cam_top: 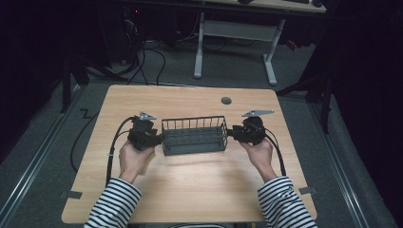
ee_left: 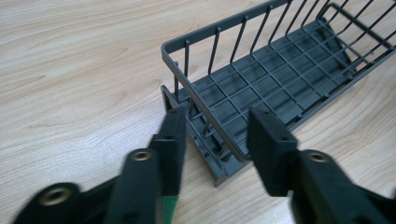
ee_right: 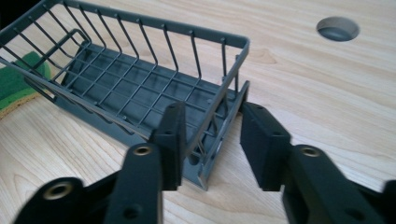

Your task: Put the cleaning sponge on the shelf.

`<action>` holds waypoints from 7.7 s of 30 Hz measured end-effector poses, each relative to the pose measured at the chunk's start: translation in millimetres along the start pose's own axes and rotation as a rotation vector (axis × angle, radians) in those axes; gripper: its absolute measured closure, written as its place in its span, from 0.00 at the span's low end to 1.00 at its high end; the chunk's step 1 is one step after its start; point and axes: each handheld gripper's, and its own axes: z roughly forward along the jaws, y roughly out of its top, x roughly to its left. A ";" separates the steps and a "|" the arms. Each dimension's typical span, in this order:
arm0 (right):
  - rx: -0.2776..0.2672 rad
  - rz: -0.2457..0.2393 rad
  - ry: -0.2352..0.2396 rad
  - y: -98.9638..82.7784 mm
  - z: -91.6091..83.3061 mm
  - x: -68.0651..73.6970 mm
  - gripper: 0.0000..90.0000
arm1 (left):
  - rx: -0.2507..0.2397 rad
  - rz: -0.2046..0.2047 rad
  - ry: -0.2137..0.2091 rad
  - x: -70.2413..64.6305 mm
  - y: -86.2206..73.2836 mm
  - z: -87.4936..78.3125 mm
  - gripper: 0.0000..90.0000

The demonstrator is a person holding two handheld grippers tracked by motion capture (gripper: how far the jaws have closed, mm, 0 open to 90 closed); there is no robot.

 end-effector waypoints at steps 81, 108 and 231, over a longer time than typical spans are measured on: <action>0.001 0.050 -0.286 -166.6 -41.7 -20.4 0.40 | 0.347 0.027 0.166 36.4 -55.2 44.9 0.27; -0.005 0.061 -0.267 -166.6 -42.4 -22.8 0.38 | 0.310 -0.027 0.125 41.5 -47.6 24.4 0.31; -0.003 0.062 -0.273 -166.1 -41.6 -22.5 0.37 | 0.116 0.115 0.084 -50.8 75.4 65.4 0.30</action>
